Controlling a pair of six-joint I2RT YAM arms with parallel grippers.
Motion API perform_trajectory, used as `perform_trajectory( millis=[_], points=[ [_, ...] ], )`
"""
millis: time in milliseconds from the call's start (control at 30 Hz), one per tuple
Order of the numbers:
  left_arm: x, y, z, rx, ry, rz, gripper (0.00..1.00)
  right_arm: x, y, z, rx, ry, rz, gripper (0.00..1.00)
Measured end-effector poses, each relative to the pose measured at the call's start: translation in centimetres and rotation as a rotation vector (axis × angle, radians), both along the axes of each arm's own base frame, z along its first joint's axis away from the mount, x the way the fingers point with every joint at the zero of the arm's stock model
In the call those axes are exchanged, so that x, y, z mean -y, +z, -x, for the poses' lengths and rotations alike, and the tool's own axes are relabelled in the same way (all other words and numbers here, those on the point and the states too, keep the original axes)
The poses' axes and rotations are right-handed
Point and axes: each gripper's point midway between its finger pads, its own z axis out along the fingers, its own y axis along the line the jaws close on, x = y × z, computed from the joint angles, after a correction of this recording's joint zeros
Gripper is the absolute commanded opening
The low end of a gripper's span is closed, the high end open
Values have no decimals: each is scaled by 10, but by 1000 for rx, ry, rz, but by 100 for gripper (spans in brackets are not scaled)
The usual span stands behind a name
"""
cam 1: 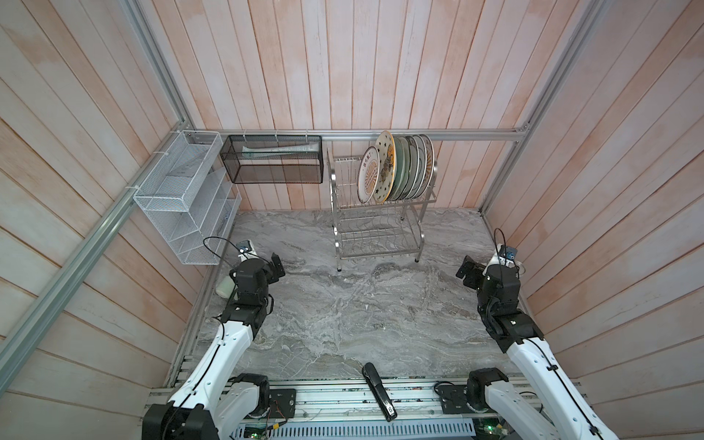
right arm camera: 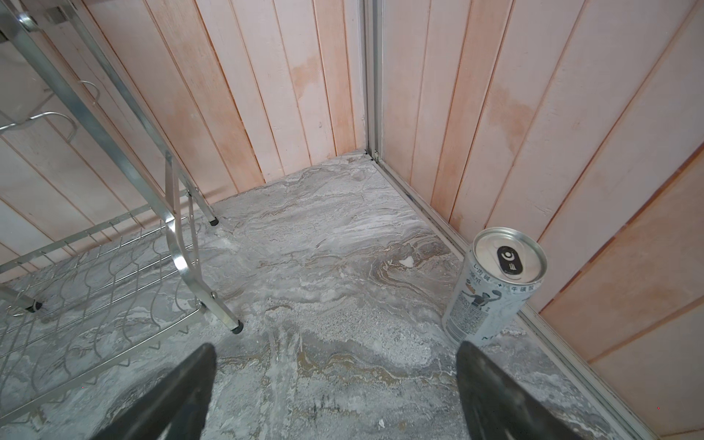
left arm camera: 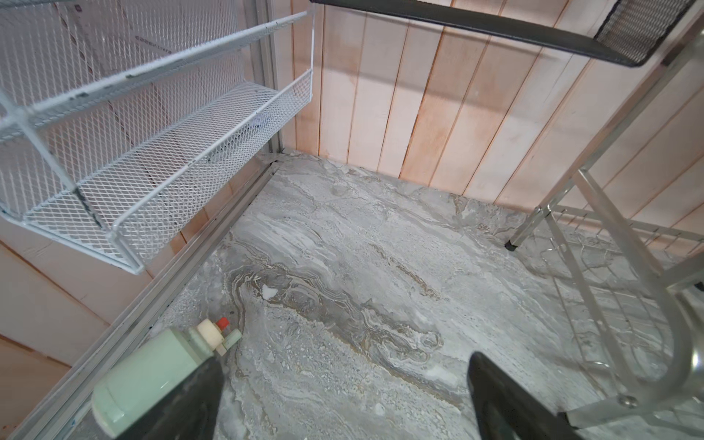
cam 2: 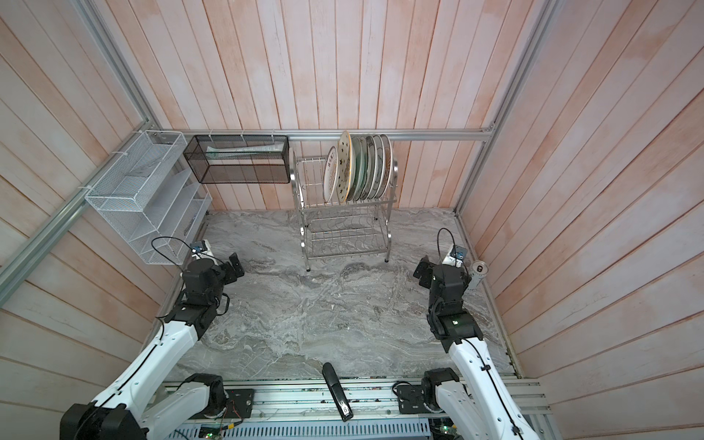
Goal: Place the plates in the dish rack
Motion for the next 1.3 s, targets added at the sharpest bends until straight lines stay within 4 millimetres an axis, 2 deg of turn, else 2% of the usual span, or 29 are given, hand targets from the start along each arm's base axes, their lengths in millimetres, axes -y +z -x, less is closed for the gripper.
perform_trajectory(
  millis=[100, 200, 400, 533, 767, 900, 1100, 1300],
  points=[
    [-9, -28, 3, 21, 6, -23, 100, 1, -2, 0, 6, 4, 6, 98],
    [-23, -48, 1, 33, 42, -45, 100, 2, -4, -1, 2, 5, 13, 98],
    [-40, -68, -15, 53, 60, -29, 100, 1, -9, -4, -16, 9, 29, 98],
    [-35, -74, -21, 87, 22, -19, 100, 1, -14, -6, -17, 9, 32, 98],
    [-12, -90, -28, 120, -129, -16, 100, 2, -27, -10, -46, 7, 54, 98],
    [-5, -80, -31, 161, -170, -22, 100, 2, -34, -11, -37, 11, 65, 98],
    [-2, -77, -31, 174, -187, -24, 100, 3, -55, -7, -42, 17, 83, 98],
    [-2, -77, -31, 175, -188, -25, 100, -1, -43, -9, 44, 48, 90, 98]
  ],
)
